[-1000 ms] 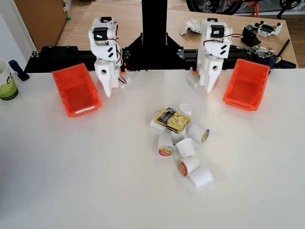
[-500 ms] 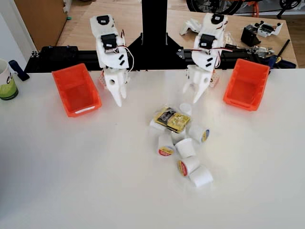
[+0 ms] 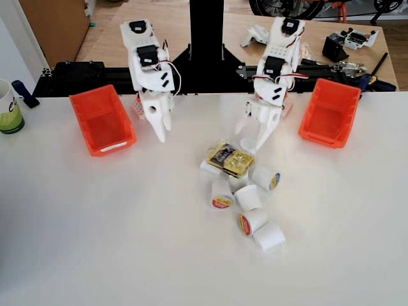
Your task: Sort the coffee pods, blue into left, red into right
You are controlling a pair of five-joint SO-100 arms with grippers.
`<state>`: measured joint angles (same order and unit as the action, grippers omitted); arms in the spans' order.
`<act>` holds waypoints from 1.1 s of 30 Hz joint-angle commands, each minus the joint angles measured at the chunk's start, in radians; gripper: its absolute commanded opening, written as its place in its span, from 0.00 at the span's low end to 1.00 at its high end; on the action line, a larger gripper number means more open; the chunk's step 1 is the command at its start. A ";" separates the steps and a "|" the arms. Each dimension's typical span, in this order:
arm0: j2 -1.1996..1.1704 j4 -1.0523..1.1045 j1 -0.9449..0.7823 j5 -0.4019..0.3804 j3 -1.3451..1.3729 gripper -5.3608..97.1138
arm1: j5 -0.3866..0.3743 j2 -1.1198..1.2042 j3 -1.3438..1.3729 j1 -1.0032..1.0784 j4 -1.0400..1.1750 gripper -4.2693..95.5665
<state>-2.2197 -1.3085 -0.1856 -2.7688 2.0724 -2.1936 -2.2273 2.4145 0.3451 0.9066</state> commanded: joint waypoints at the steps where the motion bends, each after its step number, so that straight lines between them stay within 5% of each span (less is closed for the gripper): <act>1: -0.003 0.005 0.002 -0.005 0.031 0.29 | -0.015 0.000 0.049 0.008 -0.031 0.39; 15: -0.038 0.009 0.003 0.002 0.086 0.29 | -0.066 0.000 0.141 0.009 -0.057 0.36; 33: -0.038 0.014 0.003 -0.002 0.094 0.29 | -0.041 0.040 0.156 0.029 -0.166 0.29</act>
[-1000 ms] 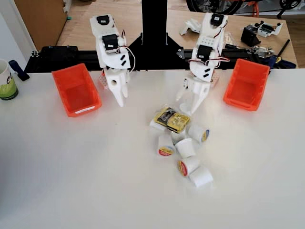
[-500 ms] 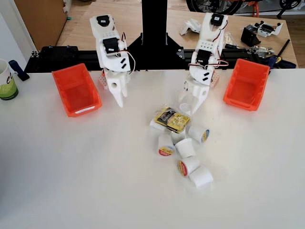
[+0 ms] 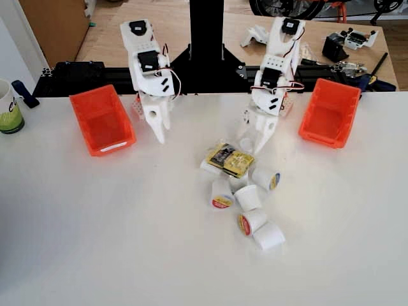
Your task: Sort the coffee pods, blue into left, red into right
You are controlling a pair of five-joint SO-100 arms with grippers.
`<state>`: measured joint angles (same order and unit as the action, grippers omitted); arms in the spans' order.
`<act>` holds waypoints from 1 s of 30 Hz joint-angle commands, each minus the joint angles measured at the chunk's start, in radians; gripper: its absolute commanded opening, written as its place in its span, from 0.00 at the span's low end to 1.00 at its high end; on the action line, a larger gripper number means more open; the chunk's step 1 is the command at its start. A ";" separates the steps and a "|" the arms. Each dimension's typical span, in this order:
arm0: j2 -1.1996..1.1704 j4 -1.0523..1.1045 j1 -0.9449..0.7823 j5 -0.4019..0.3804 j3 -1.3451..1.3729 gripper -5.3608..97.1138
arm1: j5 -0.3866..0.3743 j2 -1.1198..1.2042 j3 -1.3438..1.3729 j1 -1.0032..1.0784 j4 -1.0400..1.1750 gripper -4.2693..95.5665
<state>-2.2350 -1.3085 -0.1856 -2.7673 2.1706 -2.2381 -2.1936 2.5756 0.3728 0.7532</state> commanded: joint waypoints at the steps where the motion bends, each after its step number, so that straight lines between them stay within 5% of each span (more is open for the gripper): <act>1: -0.023 0.015 0.003 -0.003 -0.005 0.29 | 0.002 0.009 -0.005 -0.002 -0.011 0.29; 7: -0.023 0.015 0.005 -0.006 -0.005 0.28 | -0.009 0.009 -0.002 0.000 0.003 0.18; 16: -0.023 0.015 0.003 -0.002 -0.003 0.28 | 0.101 -0.032 -0.152 0.083 0.135 0.17; 23: -0.023 0.021 0.003 -0.002 0.009 0.29 | 0.109 -0.218 -0.236 0.084 0.242 0.15; 28: -0.023 0.031 0.003 0.002 0.021 0.29 | 0.213 -0.313 -0.428 0.080 0.275 0.16; 30: -0.023 0.038 0.002 0.003 0.031 0.29 | 0.183 -0.377 -0.436 0.049 0.216 0.15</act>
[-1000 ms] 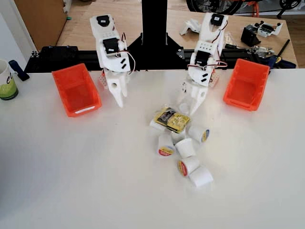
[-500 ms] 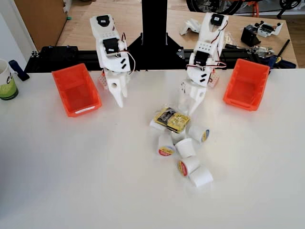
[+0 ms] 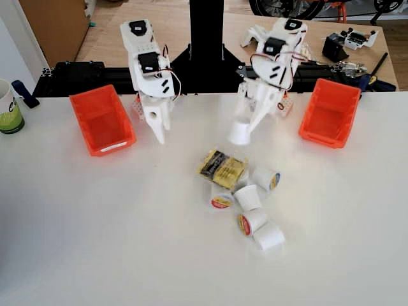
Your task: Sort the coffee pods, blue into left, red into right
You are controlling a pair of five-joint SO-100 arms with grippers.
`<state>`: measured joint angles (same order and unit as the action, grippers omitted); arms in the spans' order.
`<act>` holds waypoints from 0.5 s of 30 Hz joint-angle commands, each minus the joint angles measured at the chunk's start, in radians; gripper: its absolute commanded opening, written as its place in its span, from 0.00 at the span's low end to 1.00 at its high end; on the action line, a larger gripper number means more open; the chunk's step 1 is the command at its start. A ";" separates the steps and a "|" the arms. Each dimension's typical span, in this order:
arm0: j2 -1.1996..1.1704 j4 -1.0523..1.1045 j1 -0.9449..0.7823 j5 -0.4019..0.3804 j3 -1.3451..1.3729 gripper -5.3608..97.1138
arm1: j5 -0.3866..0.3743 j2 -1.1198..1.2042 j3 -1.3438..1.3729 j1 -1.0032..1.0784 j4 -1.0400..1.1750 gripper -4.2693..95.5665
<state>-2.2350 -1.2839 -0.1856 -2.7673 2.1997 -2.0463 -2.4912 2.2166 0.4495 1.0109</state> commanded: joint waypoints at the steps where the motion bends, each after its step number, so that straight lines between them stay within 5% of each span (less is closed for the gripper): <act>1: -0.023 0.017 0.002 0.003 0.006 0.29 | -0.031 -0.106 -0.077 -0.043 -0.074 0.15; 7: -0.023 0.031 0.000 -0.002 0.026 0.29 | 0.112 -0.094 -0.124 -0.044 -0.334 0.15; 15: -0.012 0.074 0.000 -0.009 0.038 0.29 | 0.031 -0.098 -0.193 -0.101 -0.170 0.15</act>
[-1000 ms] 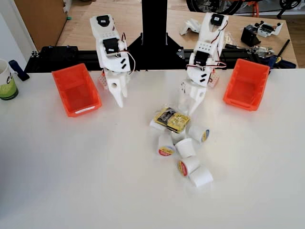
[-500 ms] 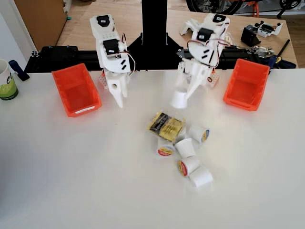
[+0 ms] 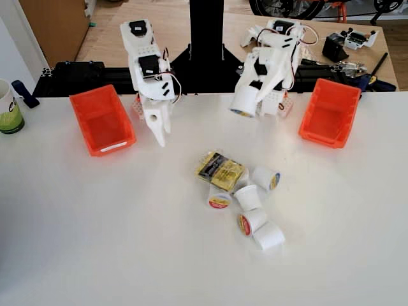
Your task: Sort the coffee pods, blue into left, red into right
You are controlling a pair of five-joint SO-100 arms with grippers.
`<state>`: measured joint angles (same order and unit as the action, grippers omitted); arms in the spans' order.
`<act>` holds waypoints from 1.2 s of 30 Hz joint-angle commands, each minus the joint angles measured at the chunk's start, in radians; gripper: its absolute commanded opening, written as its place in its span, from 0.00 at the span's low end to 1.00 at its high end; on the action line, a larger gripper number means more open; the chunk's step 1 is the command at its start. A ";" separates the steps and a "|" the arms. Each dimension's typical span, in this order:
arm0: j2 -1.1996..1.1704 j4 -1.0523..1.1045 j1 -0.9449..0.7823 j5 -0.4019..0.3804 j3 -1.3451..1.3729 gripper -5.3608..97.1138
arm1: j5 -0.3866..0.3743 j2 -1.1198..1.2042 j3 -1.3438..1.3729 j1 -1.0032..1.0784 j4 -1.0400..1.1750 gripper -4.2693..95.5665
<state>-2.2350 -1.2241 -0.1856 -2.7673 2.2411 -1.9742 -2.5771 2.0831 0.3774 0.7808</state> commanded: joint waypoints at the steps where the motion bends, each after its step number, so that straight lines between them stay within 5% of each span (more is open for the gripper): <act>1: -0.012 0.014 0.000 -0.006 -0.003 0.29 | -0.081 -0.018 -0.052 -0.060 0.095 0.15; 8: -0.032 -0.008 0.005 0.003 -0.015 0.28 | -0.411 -0.037 -0.020 -0.370 0.193 0.15; 10: -0.041 -0.020 0.005 0.005 -0.017 0.28 | -0.439 -0.055 -0.032 -0.388 0.222 0.15; 17: -0.112 -0.115 0.020 0.009 -0.026 0.28 | -0.138 -0.025 0.006 -0.057 0.072 0.16; 26: -0.291 -0.331 -0.032 0.137 -0.071 0.29 | 0.040 0.040 0.104 0.155 -0.089 0.15; 31: -0.210 -0.255 -0.156 0.360 -0.150 0.29 | 0.170 0.123 0.104 0.262 -0.187 0.16; 36: -0.201 -0.460 -0.175 0.364 -0.230 0.30 | 0.181 0.129 0.104 0.268 -0.155 0.15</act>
<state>-2.4390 -1.5861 -0.3497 -2.4160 2.0847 -1.8040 -2.4498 2.1921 0.6351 0.6259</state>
